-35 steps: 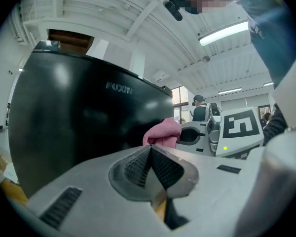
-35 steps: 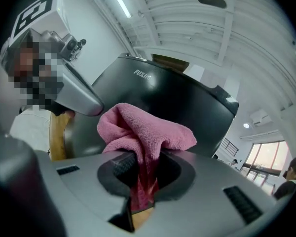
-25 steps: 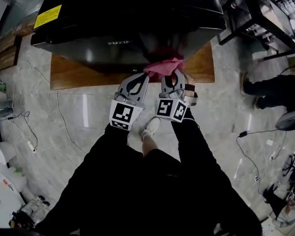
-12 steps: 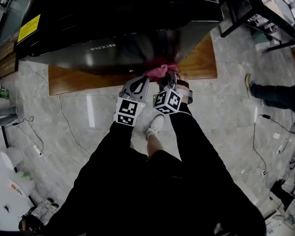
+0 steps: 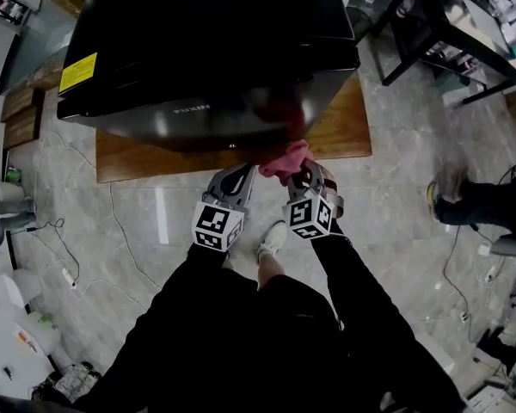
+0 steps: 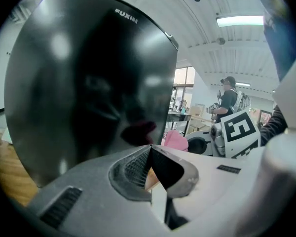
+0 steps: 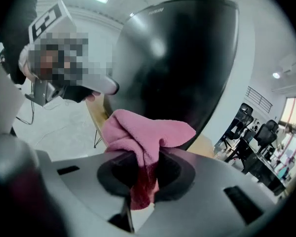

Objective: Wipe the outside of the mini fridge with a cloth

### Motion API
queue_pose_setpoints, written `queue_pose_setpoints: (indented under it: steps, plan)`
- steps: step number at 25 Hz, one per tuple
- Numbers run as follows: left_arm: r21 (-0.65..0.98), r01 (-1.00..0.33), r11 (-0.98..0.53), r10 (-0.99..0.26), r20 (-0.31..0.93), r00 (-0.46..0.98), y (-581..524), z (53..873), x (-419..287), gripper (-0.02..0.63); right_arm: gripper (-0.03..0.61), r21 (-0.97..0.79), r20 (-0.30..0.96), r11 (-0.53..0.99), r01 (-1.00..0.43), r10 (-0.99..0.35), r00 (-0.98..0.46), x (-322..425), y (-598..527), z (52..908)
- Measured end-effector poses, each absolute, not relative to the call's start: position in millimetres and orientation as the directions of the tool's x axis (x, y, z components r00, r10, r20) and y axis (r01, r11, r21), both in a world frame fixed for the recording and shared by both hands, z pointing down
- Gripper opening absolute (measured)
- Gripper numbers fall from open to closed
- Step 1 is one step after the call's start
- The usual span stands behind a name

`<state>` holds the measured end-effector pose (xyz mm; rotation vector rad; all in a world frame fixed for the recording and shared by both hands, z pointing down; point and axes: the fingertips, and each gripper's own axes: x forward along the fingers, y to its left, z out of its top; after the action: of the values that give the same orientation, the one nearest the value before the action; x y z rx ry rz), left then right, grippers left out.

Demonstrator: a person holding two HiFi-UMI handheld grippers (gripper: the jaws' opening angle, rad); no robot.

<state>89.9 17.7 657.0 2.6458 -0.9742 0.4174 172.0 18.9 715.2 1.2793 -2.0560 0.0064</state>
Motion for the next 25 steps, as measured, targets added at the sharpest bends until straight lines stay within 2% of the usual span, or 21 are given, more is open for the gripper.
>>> queue_pose_setpoints:
  steps: [7,13,19,25]
  plan:
    - [0.205,-0.589,-0.781,-0.522,0.302,0.798,77.3,564.6,84.0,0.005,0.062,0.225,0.442,0.543,-0.809,-0.797,-0.411,156.8,90.8,592.6]
    - [0.201,-0.545,-0.814,-0.498,0.24,0.833,114.5,480.2,73.7,0.006,0.061,0.131,0.361,0.536,-0.834,-0.809,-0.463,133.0,129.8,506.4]
    - [0.16,-0.544,-0.824,-0.516,0.188,0.836,117.1,429.2,55.7,0.006,0.061,0.116,0.317,0.494,-0.861,-0.841,-0.439,127.9,127.9,459.9]
    - [0.169,-0.492,-0.854,-0.474,0.139,0.87,106.1,410.1,42.0,0.005,0.062,0.099,0.299,0.4,-0.911,-0.885,-0.356,128.7,110.8,432.3]
